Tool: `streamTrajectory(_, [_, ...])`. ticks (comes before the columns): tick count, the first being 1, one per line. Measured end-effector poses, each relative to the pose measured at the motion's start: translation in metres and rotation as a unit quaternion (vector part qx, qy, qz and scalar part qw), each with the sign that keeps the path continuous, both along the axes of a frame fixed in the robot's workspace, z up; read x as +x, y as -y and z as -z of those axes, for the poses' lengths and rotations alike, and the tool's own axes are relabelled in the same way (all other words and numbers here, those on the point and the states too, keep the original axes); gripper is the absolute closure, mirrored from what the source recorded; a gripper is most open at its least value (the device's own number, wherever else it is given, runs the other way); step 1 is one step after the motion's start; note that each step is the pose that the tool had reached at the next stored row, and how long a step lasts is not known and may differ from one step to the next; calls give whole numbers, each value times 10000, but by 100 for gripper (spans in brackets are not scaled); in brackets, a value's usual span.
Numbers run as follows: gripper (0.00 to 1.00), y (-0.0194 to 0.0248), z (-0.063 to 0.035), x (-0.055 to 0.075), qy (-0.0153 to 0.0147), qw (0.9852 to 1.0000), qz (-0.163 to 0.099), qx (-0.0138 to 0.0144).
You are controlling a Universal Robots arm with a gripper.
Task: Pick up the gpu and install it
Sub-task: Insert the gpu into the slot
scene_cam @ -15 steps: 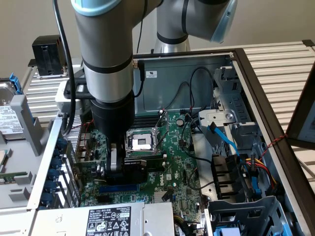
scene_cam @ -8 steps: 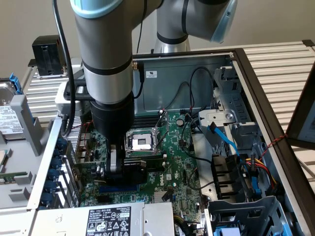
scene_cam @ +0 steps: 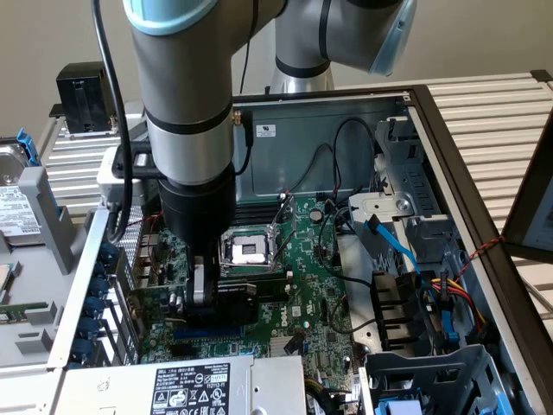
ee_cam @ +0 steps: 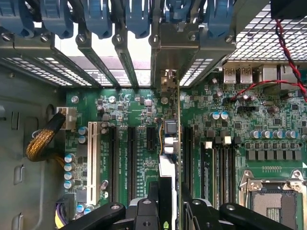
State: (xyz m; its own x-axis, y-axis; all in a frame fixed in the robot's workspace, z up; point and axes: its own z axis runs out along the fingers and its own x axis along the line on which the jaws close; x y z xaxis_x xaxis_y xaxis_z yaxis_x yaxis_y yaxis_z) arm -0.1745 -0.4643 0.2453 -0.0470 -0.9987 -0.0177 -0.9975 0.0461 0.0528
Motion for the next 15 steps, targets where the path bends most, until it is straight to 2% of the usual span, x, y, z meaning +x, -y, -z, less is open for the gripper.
streamTrajectory(15, [73, 0, 11, -6, -1, 10000, 0, -4])
